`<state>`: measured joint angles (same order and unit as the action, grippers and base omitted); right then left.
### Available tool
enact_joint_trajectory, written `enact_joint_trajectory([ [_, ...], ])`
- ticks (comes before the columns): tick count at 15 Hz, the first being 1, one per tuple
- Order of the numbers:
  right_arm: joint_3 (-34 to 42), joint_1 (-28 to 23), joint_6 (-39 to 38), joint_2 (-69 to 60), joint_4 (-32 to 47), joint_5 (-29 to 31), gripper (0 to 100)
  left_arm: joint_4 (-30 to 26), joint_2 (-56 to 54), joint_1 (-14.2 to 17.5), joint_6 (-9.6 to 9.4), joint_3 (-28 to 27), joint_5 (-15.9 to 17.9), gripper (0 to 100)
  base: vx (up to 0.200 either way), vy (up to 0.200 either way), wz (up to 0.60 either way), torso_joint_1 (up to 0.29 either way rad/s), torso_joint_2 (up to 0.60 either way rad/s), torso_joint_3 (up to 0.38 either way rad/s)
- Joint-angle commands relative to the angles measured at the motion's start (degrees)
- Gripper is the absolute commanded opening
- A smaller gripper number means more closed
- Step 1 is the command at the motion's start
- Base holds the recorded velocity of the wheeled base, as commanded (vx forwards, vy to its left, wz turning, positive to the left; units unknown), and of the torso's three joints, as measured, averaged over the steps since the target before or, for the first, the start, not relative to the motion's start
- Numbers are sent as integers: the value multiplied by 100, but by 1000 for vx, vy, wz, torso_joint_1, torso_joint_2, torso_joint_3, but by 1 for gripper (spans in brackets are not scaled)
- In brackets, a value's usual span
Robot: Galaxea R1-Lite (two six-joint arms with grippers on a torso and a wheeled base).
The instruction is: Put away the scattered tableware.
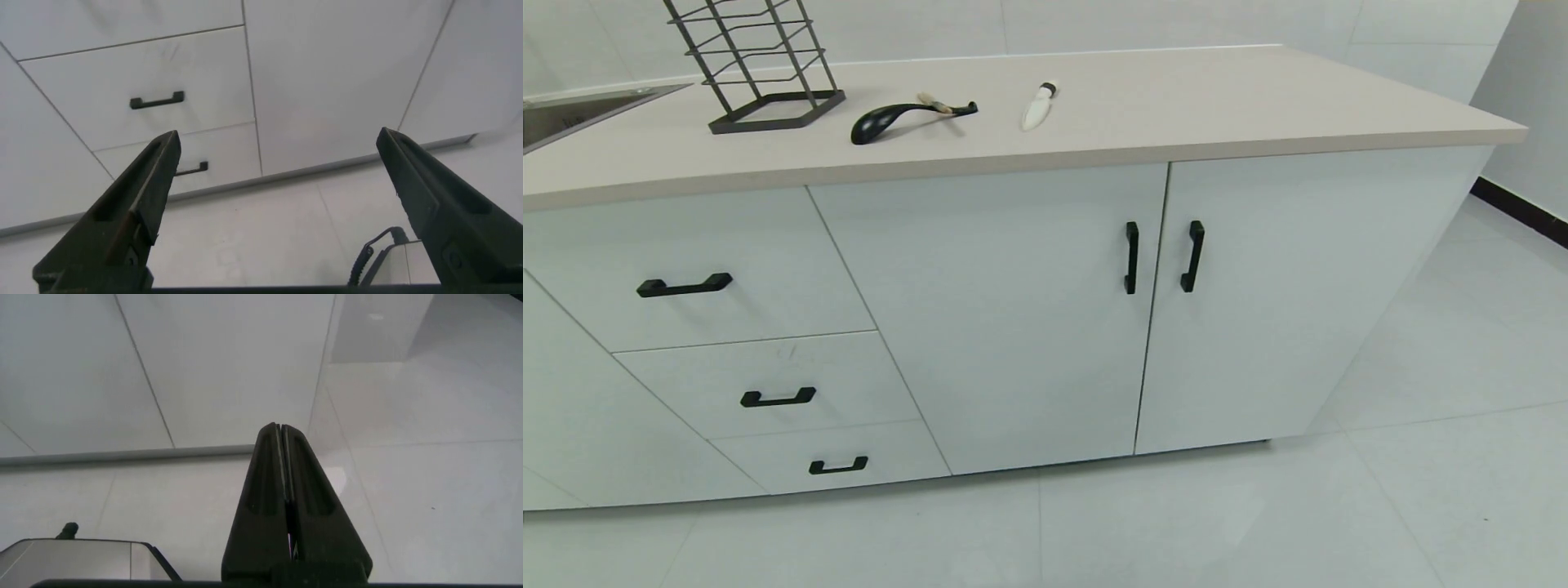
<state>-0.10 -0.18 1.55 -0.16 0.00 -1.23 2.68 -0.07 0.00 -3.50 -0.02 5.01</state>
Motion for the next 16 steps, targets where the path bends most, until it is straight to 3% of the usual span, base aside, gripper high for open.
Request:
enact_joint_trajectory([
  [1, 1, 1, 3, 16, 0, 0, 0, 4, 7, 0, -2, 2, 0, 100, 0, 200, 0, 2, 2, 12],
  [6, 1, 1, 3, 16, 0, 0, 0, 4, 7, 0, -10, 2, 0, 100, 0, 200, 0, 2, 0, 1],
  [9, 1, 1, -5, 16, 0, 0, 0, -5, 7, 0, -10, 2, 0, 100, 0, 0, 0, 0, 0, 0],
  [16, 1, 1, -5, 16, 0, 0, 0, 4, 7, 0, -2, 2, 0, 100, 0, 0, 514, 3, 3, 2],
])
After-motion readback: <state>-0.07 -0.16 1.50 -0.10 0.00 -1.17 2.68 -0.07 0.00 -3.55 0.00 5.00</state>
